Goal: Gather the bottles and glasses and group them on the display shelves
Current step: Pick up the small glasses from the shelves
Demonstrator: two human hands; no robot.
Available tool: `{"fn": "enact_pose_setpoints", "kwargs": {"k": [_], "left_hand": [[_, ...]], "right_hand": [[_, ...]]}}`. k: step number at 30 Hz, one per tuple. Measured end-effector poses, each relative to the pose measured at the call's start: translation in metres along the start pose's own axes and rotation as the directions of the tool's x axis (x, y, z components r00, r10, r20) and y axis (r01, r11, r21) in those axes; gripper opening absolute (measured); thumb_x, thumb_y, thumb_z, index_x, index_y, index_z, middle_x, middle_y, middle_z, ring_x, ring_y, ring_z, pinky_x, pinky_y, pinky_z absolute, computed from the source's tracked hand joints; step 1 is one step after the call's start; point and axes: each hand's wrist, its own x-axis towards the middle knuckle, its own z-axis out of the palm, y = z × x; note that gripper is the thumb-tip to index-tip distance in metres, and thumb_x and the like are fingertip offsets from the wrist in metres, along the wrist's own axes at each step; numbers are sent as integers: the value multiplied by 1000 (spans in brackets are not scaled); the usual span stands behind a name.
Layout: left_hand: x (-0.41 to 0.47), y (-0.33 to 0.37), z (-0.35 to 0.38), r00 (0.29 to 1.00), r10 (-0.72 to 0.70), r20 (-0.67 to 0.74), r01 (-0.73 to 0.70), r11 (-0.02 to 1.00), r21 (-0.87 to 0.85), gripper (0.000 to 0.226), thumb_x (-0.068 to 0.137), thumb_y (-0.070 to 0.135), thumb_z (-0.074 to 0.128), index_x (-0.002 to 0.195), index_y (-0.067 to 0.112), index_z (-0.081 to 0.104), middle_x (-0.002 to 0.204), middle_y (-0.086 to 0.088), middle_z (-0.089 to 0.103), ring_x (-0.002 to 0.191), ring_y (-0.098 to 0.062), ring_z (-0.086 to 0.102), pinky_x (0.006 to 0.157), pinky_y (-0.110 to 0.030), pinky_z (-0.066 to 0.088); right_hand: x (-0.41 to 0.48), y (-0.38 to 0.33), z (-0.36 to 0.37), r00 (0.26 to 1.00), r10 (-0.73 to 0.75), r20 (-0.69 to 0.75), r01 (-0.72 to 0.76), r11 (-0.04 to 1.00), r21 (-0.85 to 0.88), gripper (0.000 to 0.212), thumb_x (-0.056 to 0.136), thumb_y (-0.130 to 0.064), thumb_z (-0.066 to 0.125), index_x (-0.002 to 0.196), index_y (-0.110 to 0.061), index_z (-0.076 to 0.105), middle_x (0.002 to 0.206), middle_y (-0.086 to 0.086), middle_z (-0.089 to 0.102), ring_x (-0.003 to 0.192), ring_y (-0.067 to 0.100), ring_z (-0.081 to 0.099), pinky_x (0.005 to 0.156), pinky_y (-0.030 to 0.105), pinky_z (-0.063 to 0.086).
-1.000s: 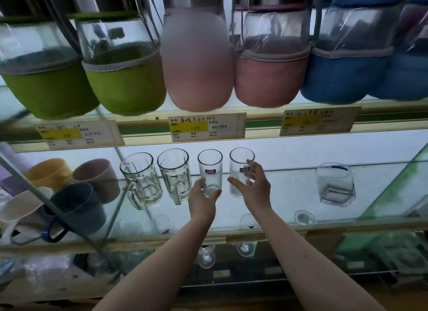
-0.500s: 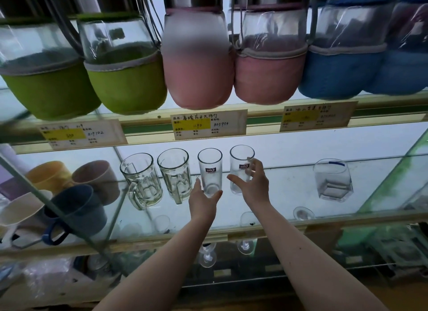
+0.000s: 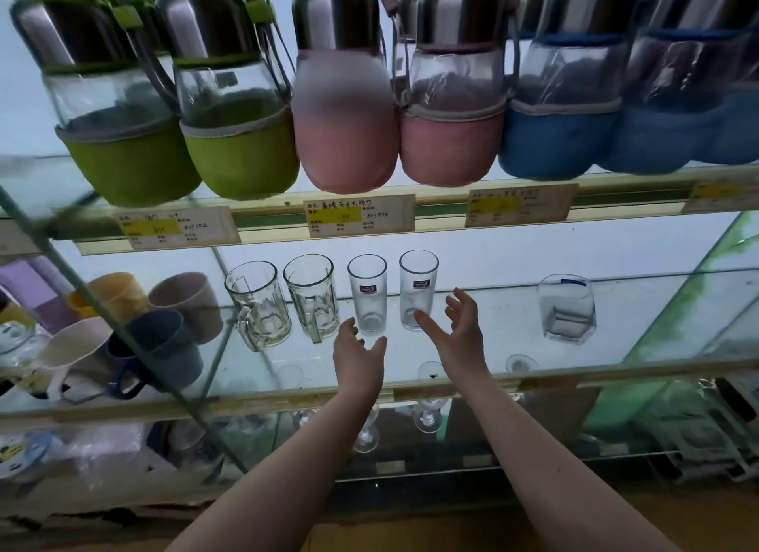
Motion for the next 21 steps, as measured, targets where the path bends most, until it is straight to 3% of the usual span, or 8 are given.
{"fn": "enact_pose_setpoints", "kwargs": {"k": [6, 15, 17, 21], "left_hand": [[-40, 35, 16, 989, 136, -50, -140, 988, -68, 42, 89, 21, 62, 127, 11, 47, 120, -2, 57, 104, -17, 56, 86, -31, 46], [-144, 98, 133, 962, 260, 82, -242, 953, -183, 40, 90, 20, 61, 127, 13, 48, 114, 0, 58, 101, -14, 55, 88, -28, 43], [-176, 111, 161, 948, 298, 114, -269, 939, -217, 40, 89, 20, 61, 126, 13, 49, 111, 2, 58, 102, -15, 57, 91, -30, 45], [-248, 131, 215, 922, 328, 207, -270, 925, -266, 40, 89, 21, 61, 126, 14, 48, 114, 2, 58, 104, -14, 57, 88, -28, 44]], "right_hand": [[-19, -17, -41, 997, -46, -57, 47, 999, 18, 57, 90, -34, 59, 138, -20, 32, 145, 2, 42, 130, 19, 44, 99, 26, 36], [-58, -34, -199, 979, -138, -153, 160, 977, 143, 33, 93, -19, 57, 121, -26, 43, 126, 0, 54, 119, 17, 52, 92, 23, 42], [-68, -36, -235, 972, -151, -178, 181, 970, 165, 31, 93, -16, 56, 118, -26, 43, 122, -2, 54, 118, 16, 52, 88, 18, 41], [-95, -31, -316, 963, -150, -224, 192, 965, 181, 30, 93, -16, 55, 119, -26, 43, 119, -3, 53, 119, 15, 51, 90, 21, 39]]}}
